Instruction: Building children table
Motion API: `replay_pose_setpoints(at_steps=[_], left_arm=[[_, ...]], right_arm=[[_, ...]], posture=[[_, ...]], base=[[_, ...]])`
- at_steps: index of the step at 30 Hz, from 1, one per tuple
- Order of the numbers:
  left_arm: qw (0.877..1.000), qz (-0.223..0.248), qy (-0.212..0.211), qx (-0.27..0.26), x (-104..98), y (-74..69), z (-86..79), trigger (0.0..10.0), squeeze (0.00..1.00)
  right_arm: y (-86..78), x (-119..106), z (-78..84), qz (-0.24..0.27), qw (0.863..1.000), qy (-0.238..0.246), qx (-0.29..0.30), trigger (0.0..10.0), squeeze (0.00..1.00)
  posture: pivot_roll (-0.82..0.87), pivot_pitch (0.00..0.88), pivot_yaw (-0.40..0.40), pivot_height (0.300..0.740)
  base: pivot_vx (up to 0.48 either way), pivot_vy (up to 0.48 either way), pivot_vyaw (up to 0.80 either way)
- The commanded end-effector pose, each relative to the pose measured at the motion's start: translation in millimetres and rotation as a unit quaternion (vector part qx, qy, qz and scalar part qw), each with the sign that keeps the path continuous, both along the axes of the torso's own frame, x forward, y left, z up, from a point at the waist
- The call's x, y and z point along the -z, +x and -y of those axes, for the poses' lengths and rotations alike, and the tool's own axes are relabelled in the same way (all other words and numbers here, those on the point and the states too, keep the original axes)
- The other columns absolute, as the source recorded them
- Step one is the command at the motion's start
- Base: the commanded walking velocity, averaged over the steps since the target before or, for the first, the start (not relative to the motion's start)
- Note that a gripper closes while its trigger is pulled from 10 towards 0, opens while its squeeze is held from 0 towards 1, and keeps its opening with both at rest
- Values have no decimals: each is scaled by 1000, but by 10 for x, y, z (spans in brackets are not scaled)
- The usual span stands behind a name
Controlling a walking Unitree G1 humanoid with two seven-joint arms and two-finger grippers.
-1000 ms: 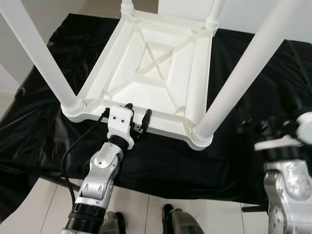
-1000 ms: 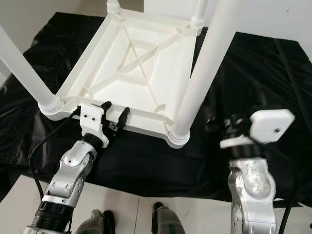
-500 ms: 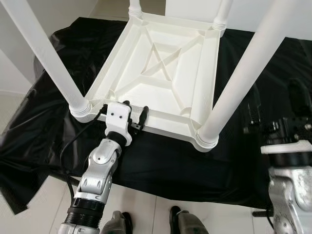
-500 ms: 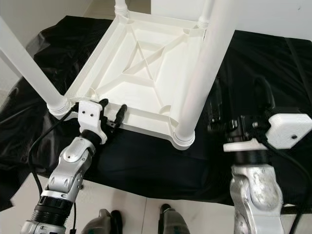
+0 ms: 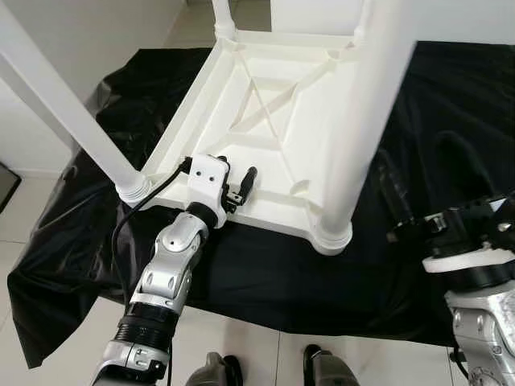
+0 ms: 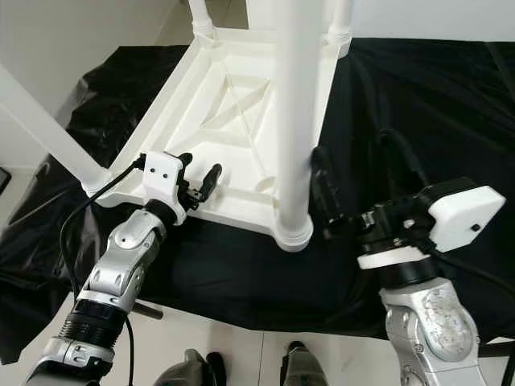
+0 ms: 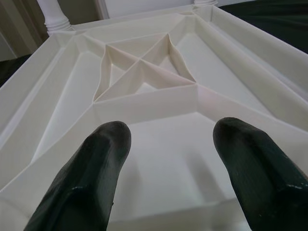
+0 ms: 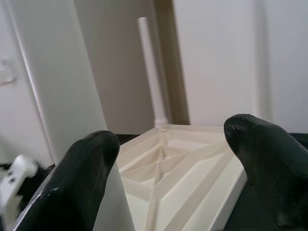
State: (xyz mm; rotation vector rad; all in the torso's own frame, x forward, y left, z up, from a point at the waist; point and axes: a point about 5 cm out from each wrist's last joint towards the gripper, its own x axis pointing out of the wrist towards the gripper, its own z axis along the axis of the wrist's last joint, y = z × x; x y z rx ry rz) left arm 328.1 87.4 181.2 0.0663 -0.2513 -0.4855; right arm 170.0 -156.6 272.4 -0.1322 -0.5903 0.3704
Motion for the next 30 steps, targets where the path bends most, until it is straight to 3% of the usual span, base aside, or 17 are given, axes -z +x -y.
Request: replay_pose_setpoints(at_steps=[1,7,13,15,21,30], left_arm=[[1000,-5,12,25,49,-10,-30,10000,0],[1000,-2,12,23,42,24,-31,10000,0],[1000,2,11,26,21,61,3,10000,0],[1000,3,10,30,17,84,21,10000,0],[999,6,12,36,6,97,51,10000,0],[999,14,14,32,-21,126,53,10000,0]], right_arm=[[-50,15,-72,-3,999,-22,-41,10000,0],[-28,6,-6,-15,998,-28,-51,10000,0],[-21,-19,62,-33,997,-3,-77,10000,0],[-60,35,72,-63,990,-16,-126,10000,0],[-45,87,126,-69,988,-58,-128,10000,0],[50,6,157,-62,984,-58,-156,10000,0]], posture=[[-90,179,183,740],[-92,166,179,740],[-105,160,189,740],[-111,156,194,740],[-112,149,196,740],[-105,142,188,740]], base=[[0,0,0],[0,0,0],[0,0,0],[0,0,0],[0,0,0],[0,0,0]])
